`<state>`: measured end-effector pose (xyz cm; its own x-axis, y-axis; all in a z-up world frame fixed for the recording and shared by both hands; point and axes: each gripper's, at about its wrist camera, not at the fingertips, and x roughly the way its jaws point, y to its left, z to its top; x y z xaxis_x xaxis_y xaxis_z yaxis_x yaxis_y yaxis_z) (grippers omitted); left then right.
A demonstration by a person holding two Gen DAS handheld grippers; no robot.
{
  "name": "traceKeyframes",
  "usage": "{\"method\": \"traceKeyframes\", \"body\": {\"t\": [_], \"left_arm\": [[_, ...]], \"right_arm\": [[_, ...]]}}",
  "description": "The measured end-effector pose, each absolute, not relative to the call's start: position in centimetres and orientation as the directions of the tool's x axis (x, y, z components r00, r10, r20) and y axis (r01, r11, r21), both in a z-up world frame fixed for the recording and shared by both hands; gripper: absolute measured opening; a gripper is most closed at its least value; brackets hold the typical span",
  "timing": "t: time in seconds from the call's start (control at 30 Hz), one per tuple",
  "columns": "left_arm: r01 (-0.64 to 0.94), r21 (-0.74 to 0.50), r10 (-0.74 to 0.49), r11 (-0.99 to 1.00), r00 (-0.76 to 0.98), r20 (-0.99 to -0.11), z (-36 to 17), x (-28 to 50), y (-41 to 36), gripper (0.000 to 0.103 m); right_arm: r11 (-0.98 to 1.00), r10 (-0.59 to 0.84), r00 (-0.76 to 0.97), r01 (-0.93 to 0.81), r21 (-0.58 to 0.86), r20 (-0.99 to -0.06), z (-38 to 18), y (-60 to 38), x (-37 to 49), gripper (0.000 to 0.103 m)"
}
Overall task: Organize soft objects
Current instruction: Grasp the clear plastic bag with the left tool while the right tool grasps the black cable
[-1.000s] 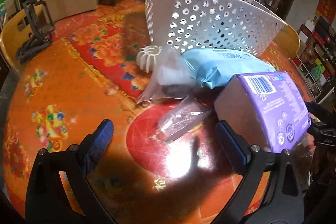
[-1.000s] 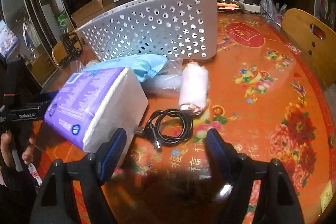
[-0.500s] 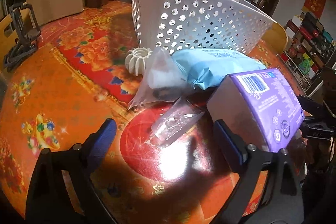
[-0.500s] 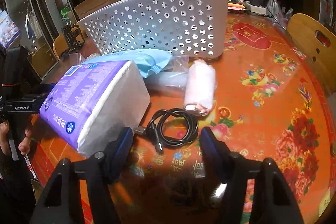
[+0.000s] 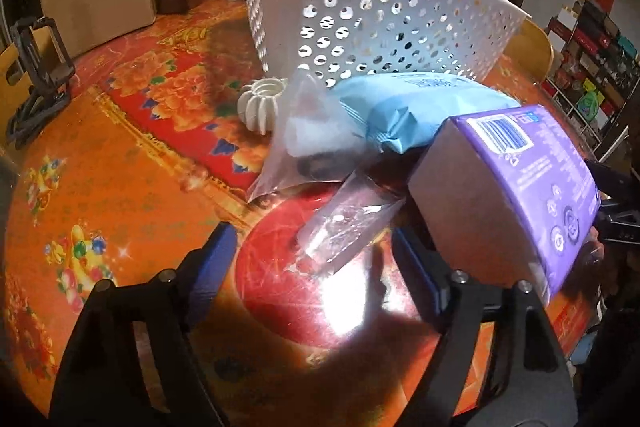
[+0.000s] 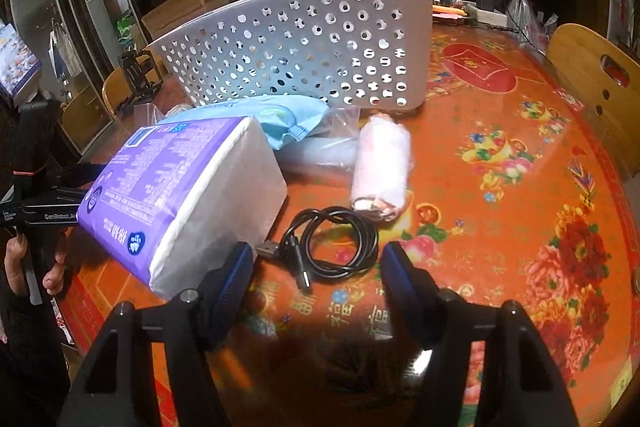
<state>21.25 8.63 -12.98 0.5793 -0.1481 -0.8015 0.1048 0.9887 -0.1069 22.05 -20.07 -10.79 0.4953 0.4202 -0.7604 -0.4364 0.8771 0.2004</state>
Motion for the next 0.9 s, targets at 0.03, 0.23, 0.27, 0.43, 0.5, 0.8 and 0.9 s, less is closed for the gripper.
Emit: {"method": "traceKeyframes", "body": {"t": [0.03,0.23,0.27,0.43,0.5,0.8,0.9], "left_arm": [[0.107,-0.099,-0.143,0.989,0.580,-0.802,-13.0,21.3,8.4,0.073],[0.132,-0.077,-0.141,0.988,0.589,-0.796,-13.0,21.6,7.4,0.045],[0.137,-0.073,-0.141,0.988,0.592,-0.794,-13.0,21.6,7.2,0.044],[0.134,-0.081,-0.147,0.988,0.610,-0.778,-12.9,21.0,7.4,0.042],[0.121,-0.077,-0.137,0.990,0.630,-0.765,-12.5,20.5,7.6,0.041],[0.077,-0.095,-0.122,0.993,0.655,-0.746,-11.8,19.2,9.7,0.041],[0.076,-0.109,-0.132,0.991,0.657,-0.743,-11.8,18.9,10.1,0.034]], "right_arm": [[0.877,0.420,0.495,-0.437,0.200,-0.760,-10.8,-20.1,22.0,0.067],[0.875,0.424,0.494,-0.441,0.202,-0.759,-10.8,-20.1,22.1,0.064],[0.875,0.424,0.494,-0.441,0.202,-0.759,-10.8,-20.1,22.1,0.064],[0.874,0.426,0.494,-0.441,0.204,-0.758,-10.8,-20.1,22.0,0.062],[0.878,0.415,0.499,-0.440,0.190,-0.761,-10.8,-20.1,22.0,0.057],[0.886,0.402,0.524,-0.429,0.176,-0.751,-10.5,-20.2,21.7,0.042],[0.884,0.410,0.536,-0.434,0.176,-0.738,-10.3,-20.2,21.4,0.032]]}}
